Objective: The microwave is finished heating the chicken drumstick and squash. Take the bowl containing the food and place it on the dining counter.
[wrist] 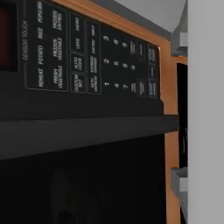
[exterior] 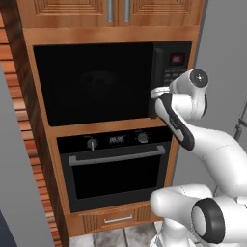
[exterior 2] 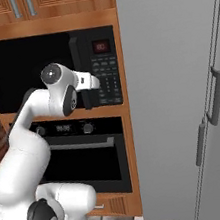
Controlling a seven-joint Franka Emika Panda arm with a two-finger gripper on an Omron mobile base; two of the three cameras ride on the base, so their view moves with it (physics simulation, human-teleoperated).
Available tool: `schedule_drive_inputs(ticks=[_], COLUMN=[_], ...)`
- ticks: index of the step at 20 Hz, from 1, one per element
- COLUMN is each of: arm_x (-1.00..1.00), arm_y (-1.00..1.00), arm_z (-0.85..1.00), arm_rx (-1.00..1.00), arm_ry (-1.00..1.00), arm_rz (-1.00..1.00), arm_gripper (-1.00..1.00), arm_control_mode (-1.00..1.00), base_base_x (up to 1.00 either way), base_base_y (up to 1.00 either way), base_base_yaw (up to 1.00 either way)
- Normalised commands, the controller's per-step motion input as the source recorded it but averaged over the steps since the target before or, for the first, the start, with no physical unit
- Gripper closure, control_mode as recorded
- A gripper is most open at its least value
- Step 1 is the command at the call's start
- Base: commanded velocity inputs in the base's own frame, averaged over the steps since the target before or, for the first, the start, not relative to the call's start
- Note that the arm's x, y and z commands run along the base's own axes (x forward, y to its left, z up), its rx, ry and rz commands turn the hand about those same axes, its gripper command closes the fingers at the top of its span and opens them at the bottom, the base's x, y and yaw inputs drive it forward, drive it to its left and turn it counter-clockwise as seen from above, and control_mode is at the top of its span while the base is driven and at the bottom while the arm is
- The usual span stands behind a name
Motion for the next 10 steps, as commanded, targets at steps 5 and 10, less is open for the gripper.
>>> schedule_drive_inputs(ticks=[5,10], arm_x=[0.47,0.58], arm_y=[0.19,0.12], arm_z=[0.0,0.0], arm_rx=[0.0,0.0], arm_ry=[-0.05,0.0], arm_rz=[0.0,0.0], arm_gripper=[-1.0,-1.0], arm_control_mode=[-1.0,-1.0], base_base_x=[0.0,0.0], base_base_y=[0.0,0.0], base_base_yaw=[0.0,0.0])
